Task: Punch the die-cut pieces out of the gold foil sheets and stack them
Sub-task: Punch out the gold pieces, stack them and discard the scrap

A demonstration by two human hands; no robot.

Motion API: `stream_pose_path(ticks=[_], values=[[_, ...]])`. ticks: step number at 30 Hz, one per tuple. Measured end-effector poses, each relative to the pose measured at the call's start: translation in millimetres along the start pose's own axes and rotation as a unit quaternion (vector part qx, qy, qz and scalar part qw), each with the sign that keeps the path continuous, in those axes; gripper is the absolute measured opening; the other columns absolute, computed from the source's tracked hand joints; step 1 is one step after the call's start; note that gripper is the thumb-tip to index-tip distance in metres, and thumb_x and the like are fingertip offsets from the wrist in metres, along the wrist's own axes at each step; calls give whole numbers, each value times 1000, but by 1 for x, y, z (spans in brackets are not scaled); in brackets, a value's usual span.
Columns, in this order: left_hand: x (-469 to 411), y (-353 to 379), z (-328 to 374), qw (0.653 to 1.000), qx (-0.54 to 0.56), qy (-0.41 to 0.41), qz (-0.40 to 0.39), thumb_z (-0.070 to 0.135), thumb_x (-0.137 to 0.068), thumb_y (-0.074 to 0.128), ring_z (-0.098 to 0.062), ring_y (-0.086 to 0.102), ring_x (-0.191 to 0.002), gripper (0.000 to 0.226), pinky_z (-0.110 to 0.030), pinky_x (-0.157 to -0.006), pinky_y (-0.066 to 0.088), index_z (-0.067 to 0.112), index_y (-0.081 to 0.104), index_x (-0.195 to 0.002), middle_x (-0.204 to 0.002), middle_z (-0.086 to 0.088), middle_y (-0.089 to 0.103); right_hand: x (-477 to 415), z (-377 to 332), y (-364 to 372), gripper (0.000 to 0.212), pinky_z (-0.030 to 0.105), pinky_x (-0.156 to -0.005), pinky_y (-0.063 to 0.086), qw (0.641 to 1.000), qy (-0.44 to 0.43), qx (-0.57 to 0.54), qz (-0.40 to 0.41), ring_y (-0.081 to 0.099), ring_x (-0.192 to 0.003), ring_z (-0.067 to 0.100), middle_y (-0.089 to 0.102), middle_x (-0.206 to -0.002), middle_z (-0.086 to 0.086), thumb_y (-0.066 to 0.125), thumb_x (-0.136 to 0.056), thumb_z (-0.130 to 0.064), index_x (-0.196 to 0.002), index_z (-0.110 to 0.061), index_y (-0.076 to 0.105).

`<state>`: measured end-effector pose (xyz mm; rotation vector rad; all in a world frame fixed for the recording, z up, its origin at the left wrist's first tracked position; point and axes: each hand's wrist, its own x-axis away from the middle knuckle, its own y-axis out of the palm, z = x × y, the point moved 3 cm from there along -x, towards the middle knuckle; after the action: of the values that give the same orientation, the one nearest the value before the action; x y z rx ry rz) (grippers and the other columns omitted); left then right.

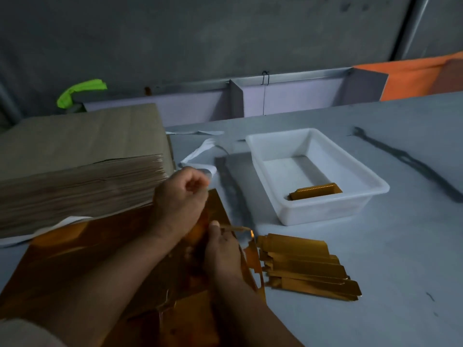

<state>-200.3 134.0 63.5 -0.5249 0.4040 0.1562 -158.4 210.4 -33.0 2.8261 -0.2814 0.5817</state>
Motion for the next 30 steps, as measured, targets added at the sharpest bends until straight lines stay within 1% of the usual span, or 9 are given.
stream_pose_path(ticks=[4,7,10,16,18,20,23,26,30], values=[[-11,-35,-74,981,-154,-113,-30,7,-77,70,-17,54,-116,48,-29,-91,42,27,58,-120,-126,0,56,2,-7,1,39,40,-75,55,999,-32,-19,-2,68,-75,20,73,-80,7,41,-104,-38,-81,-16,63],[-7,-39,-110,954,-197,-182,-130,36,-73,81,-24,35,-137,90,-41,-108,35,34,32,-148,-152,-2,31,5,-14,9,41,36,-70,49,998,-32,-57,0,69,-78,20,73,-71,1,43,-102,-44,-79,-18,66],[-3,-29,-127,939,-229,-171,-190,63,-70,74,-24,13,-149,109,-48,-119,22,38,10,-155,-162,6,9,9,-23,19,36,40,-82,55,994,-54,-93,-7,71,-90,24,74,-79,2,48,-100,-41,-87,-14,67],[-13,-12,-135,948,-264,-118,-135,46,-101,38,-19,9,-149,60,-46,-120,13,36,14,-155,-163,7,13,10,-30,29,20,27,-76,58,987,-124,-91,-46,71,-90,7,75,-94,-8,58,-96,-38,-103,-23,68],[-12,-9,-138,948,-262,-121,-131,41,-104,29,-18,12,-149,52,-47,-119,11,39,16,-154,-162,8,18,4,-27,32,12,38,-85,57,992,-116,-25,-42,68,-93,16,70,-96,-5,68,-89,-36,-100,-37,63],[-10,-9,-141,946,-270,-119,-137,41,-104,26,-15,11,-149,52,-48,-119,9,42,13,-154,-162,10,16,-2,-25,40,28,42,-84,53,997,-39,10,-67,62,-96,17,62,-104,-8,72,-85,-40,-103,-47,52],[-10,-10,-143,939,-280,-118,-162,47,-103,28,-14,8,-150,55,-49,-121,6,43,8,-154,-163,10,14,-15,-27,58,46,45,-84,55,995,32,31,-84,61,-99,20,63,-116,0,73,-83,-46,-122,-31,54],[-11,-12,-140,924,-292,-120,-214,48,-100,34,-19,9,-150,60,-50,-120,9,41,9,-154,-163,8,15,-34,-29,69,39,49,-95,53,995,31,78,-44,64,-104,22,67,-112,2,69,-86,-47,-114,-21,62],[-20,-40,-143,948,-61,-253,-185,24,-92,46,-25,23,-146,66,-45,-119,21,45,25,-151,-161,0,24,-53,-26,72,13,46,-89,57,990,14,136,21,71,-89,23,72,-93,6,56,-97,-27,-93,-19,66]])
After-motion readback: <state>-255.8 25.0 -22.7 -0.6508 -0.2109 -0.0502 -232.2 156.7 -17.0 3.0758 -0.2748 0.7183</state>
